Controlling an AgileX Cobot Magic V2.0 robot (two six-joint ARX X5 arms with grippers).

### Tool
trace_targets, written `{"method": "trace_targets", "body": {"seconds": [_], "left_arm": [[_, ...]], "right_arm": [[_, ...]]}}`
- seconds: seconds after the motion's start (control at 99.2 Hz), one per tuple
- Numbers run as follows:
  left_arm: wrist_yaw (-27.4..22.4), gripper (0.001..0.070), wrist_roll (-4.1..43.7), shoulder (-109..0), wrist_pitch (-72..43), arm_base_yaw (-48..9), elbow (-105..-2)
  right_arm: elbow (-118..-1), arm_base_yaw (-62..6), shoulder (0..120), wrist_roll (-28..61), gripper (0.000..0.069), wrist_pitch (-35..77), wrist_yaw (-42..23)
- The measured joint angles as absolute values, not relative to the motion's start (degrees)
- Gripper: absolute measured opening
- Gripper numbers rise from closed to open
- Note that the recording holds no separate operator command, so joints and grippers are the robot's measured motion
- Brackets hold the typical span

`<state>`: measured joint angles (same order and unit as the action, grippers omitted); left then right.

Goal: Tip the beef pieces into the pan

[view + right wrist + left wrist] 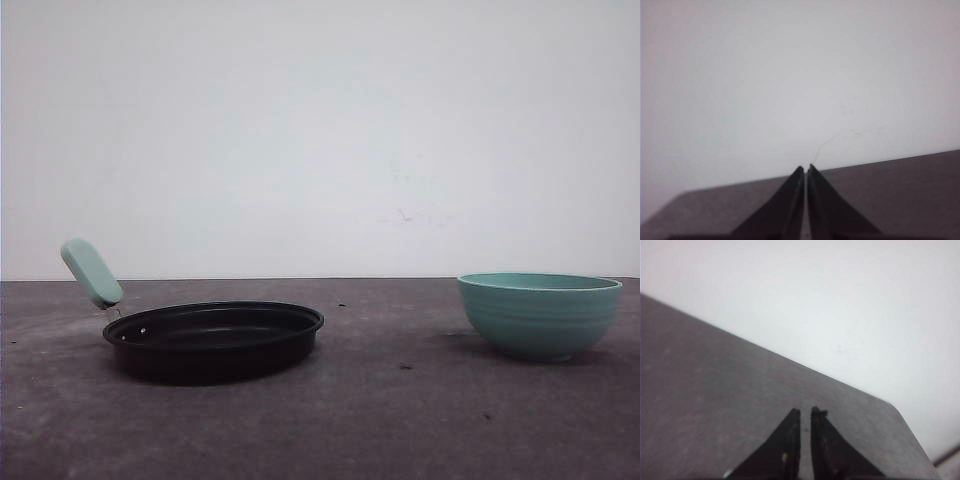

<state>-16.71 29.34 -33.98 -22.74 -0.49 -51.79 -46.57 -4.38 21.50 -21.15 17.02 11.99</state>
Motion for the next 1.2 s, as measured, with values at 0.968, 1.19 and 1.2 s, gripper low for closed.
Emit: {"method": "trace_targets", "body": {"seconds": [0.968, 1.19, 1.2], "left_arm": [[-22.39, 0.0517, 20.58, -53.71, -30.26, -6.22, -71.72], [-22.28, 0.0517, 26.68, -55.2, -19.35, -6.66, -53.1], [-22.28, 0.0517, 27.24, -55.31, -18.55, -6.66, -52.07]], "right_arm": [[-68.2, -4.38, 38.68, -11.77, 0.0684, 31.66, 10.61], [-68.2, -4.38, 39.05, -11.75, 0.0684, 32.36, 10.52], [-68.2, -4.38, 39.03, -11.77, 0.0684, 32.45, 10.52]]}}
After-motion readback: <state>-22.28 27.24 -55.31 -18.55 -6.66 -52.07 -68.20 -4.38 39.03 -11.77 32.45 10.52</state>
